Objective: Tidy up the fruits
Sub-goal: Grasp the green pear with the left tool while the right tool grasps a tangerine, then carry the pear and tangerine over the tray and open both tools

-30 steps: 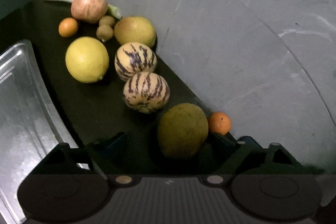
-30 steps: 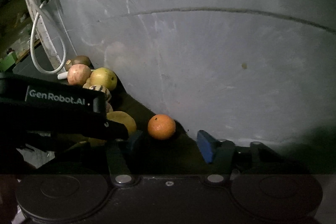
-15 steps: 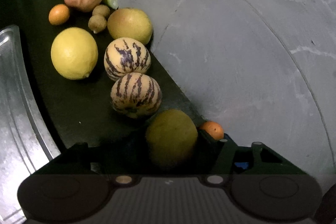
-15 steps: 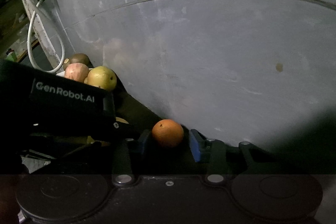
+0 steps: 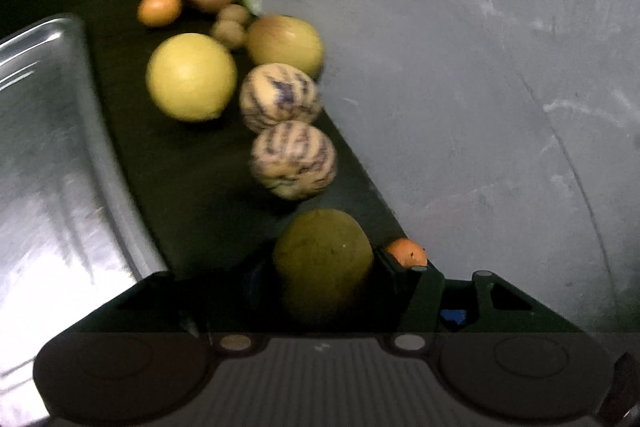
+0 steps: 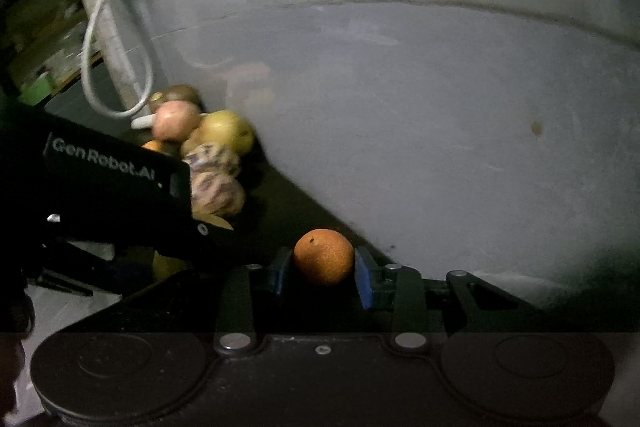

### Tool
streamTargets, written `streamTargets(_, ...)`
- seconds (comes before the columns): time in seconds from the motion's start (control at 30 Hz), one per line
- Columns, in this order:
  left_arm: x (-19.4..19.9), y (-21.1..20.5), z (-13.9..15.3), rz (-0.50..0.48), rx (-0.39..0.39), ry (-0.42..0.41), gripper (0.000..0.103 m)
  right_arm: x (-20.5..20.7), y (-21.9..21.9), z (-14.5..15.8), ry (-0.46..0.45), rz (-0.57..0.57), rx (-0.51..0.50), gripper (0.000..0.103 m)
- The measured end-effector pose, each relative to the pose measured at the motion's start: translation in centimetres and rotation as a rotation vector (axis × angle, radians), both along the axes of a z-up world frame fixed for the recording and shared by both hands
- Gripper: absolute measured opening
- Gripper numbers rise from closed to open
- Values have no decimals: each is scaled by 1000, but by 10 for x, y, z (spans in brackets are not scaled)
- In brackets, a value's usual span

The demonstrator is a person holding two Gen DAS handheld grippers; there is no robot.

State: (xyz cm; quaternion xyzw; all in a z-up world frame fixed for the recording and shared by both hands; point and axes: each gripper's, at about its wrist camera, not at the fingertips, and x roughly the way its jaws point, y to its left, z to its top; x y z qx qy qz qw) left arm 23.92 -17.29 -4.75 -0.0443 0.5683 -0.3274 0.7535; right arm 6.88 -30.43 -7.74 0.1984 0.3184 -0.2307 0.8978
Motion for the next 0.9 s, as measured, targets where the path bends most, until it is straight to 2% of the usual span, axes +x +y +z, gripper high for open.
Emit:
streamTargets(0.2, 8, 55, 19, 138, -51, -4, 59, 9, 30, 21, -19, 111, -37, 35)
streamTargets(0.37, 26, 106, 33, 277, -80, -34, 59, 35, 56, 34, -40, 229, -42, 35)
streamTargets(0.63, 82, 186, 34, 497, -27, -112, 59, 118, 101, 45, -76, 455, -1, 35)
streamTargets(0.9, 120, 231, 13, 612, 43, -164, 59, 202, 136, 31, -36, 573, 22, 35)
